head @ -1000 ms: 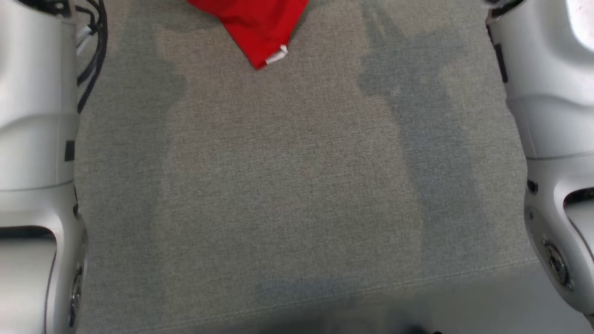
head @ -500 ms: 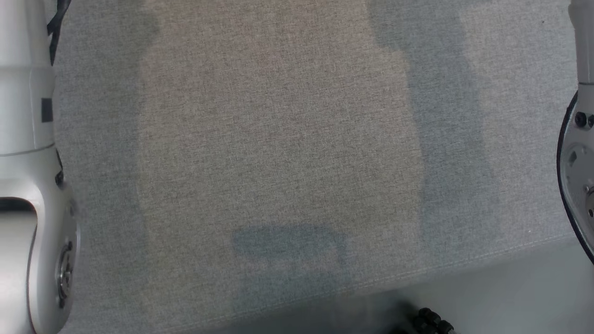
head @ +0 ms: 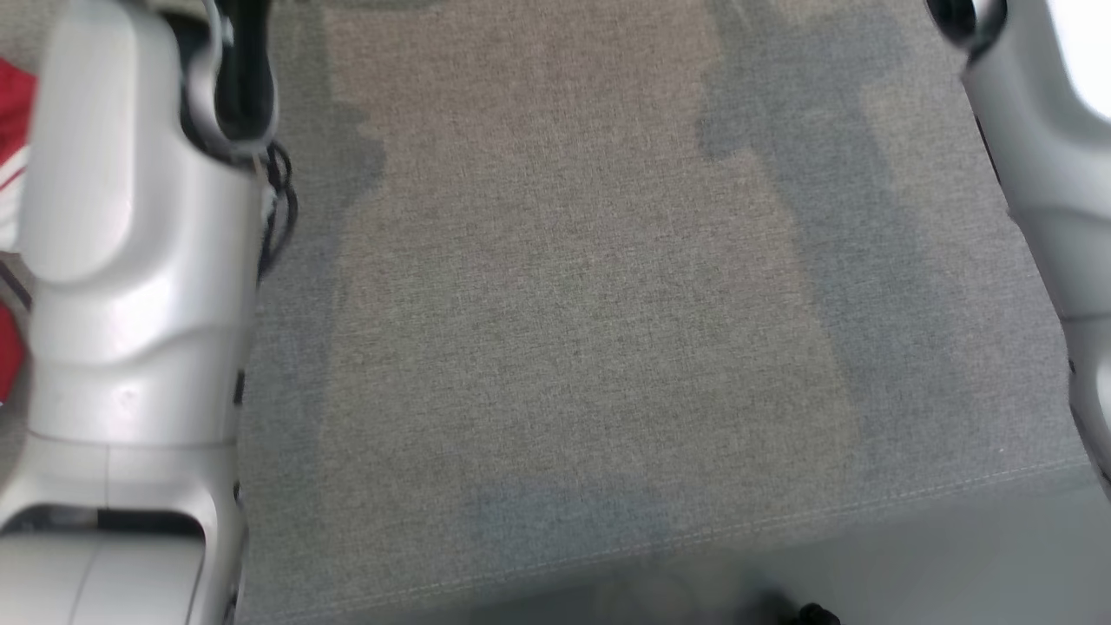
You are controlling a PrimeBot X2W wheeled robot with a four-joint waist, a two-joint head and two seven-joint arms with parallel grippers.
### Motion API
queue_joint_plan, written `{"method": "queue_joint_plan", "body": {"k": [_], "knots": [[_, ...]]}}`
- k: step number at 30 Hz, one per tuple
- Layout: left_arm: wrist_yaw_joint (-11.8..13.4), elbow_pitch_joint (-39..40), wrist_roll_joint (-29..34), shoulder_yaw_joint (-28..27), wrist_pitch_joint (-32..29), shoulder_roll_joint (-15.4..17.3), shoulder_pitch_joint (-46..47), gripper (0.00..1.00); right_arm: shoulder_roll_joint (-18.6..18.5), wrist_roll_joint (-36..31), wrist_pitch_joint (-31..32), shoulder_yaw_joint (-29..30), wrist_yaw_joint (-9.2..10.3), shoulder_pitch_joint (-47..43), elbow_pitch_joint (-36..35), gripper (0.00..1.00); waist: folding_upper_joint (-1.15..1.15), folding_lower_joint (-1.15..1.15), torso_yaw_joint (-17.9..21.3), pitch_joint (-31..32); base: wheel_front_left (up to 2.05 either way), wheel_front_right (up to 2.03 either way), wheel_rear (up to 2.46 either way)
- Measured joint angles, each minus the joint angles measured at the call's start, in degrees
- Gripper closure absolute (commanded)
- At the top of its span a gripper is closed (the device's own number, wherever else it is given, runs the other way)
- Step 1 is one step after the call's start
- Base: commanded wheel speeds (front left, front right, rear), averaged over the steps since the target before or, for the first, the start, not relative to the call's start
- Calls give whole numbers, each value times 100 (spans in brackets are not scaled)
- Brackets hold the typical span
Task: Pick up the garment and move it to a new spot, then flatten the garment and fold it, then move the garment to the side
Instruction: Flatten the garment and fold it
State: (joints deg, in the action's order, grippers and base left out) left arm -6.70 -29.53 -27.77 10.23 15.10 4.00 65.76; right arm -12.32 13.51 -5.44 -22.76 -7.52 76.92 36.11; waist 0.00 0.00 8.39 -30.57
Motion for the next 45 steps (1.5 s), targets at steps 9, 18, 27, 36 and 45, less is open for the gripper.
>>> {"method": "queue_joint_plan", "body": {"k": [9, 18, 27, 36, 45], "knots": [[88, 423, -94, 179, -404, 104, -1619, 100, -976, 898, 1797, -127, 0, -2124, -2040, 100, 0, 0, -138, 608, 0, 0, 0], [401, 1257, -290, 185, -847, 299, -3462, 100, -1263, 1230, 2899, 96, 0, -4167, -3329, 100, 0, -1, -249, 1299, 0, 0, 0], [689, 1959, -443, 311, -1201, 341, -5069, 100, -1505, 1690, 4091, 428, -1, -5512, -3987, 100, 0, -1, -351, 1973, 0, 0, 0], [1033, 2353, -314, 559, -1447, 358, -6004, 100, -1661, 2108, 5214, 787, -1, -6790, -4792, 100, 0, -1, -430, 2539, 0, 0, 0], [1322, 2940, -127, 801, -1986, 590, -6646, 100, -1709, 2165, 5688, 1311, -2, -7607, -5560, 100, 0, -1, -459, 2825, 0, 0, 0]]}}
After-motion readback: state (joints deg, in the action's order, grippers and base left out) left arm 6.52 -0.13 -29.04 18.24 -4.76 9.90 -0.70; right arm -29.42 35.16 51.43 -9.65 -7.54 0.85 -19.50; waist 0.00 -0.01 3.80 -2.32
